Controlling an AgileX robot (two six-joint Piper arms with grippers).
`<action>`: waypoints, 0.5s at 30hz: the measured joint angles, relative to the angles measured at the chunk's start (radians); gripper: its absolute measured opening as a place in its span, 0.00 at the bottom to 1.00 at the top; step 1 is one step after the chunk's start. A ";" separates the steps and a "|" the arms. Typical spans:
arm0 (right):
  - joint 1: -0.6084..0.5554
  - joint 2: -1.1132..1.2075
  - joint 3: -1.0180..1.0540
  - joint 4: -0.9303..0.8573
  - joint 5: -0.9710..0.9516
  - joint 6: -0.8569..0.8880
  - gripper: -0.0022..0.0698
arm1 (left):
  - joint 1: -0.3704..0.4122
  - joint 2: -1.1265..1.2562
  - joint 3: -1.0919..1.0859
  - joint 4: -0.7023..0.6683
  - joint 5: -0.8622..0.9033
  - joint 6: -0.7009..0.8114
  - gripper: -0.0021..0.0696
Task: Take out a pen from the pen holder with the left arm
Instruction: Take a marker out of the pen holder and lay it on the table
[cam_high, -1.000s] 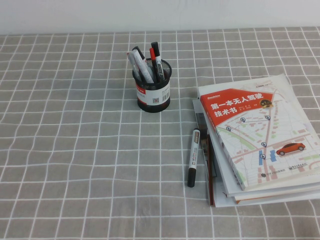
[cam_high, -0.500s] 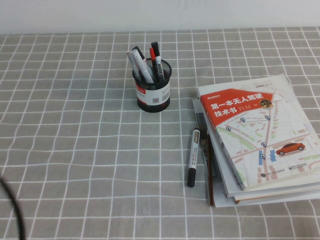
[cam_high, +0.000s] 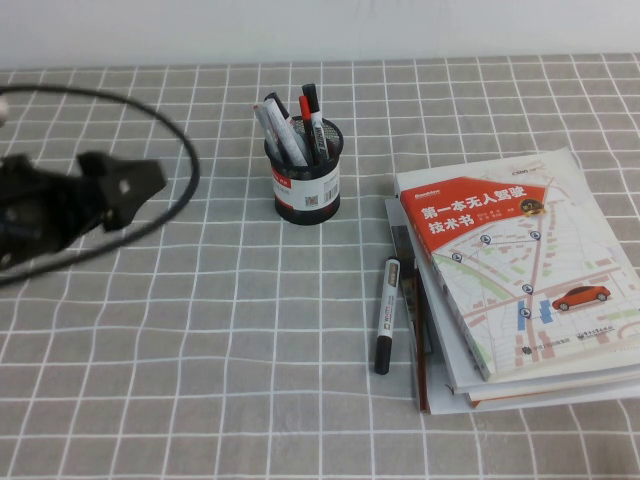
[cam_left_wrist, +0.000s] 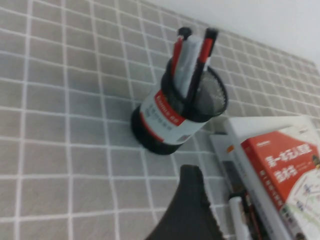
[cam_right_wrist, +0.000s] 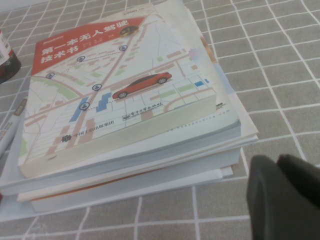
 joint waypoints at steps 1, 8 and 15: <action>0.000 0.000 0.000 0.000 0.000 0.000 0.01 | 0.000 0.037 -0.014 -0.066 0.016 0.060 0.73; 0.000 0.000 0.000 0.000 0.000 0.000 0.01 | -0.009 0.252 -0.138 -0.372 0.091 0.409 0.73; 0.000 0.000 0.000 0.000 0.000 0.000 0.01 | -0.115 0.439 -0.288 -0.389 0.107 0.663 0.71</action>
